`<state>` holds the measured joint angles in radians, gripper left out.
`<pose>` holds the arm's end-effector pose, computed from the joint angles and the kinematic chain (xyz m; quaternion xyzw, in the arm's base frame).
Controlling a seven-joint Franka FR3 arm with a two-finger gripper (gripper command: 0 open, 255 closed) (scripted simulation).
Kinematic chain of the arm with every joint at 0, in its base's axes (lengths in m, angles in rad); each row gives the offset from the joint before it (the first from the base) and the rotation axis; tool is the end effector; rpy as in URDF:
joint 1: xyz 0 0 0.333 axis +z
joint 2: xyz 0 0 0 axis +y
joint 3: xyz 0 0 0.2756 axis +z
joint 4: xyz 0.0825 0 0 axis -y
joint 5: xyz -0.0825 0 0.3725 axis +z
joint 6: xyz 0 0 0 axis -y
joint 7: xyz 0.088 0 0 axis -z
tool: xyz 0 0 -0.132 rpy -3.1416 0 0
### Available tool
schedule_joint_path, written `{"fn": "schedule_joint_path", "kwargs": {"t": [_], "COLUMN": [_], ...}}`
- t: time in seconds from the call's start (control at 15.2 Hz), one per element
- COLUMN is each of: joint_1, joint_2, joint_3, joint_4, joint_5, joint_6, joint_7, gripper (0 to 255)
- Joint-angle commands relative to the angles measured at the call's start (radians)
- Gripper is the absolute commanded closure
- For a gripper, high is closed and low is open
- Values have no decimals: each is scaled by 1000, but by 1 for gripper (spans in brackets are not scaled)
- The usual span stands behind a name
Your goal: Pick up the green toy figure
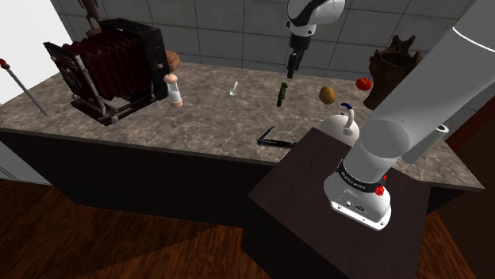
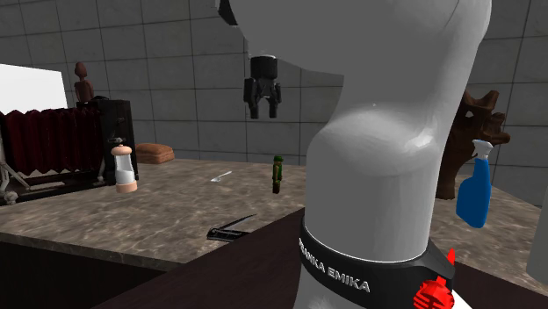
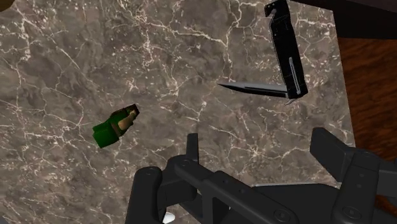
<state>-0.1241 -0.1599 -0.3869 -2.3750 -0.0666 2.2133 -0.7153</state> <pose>0.4119 -0.2319 0.3227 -0.9922 -0.1244 0.0030 0.0064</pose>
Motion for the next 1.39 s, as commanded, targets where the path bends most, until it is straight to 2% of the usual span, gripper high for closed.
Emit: {"fn": "schedule_joint_path", "kwargs": {"t": [0.0,0.4,0.79,1.12,1.32], "joint_1": [-3,-43,-139,-229,-237], "joint_2": [78,324,567,758,786], "joint_3": [-25,-53,-13,33,44], "joint_4": [36,180,375,574,575], "joint_5": [35,190,333,404,416], "joint_6": [42,127,152,140,166], "joint_7": [-62,-258,-420,-504,-513], "gripper": [0,0,0,0,0]}}
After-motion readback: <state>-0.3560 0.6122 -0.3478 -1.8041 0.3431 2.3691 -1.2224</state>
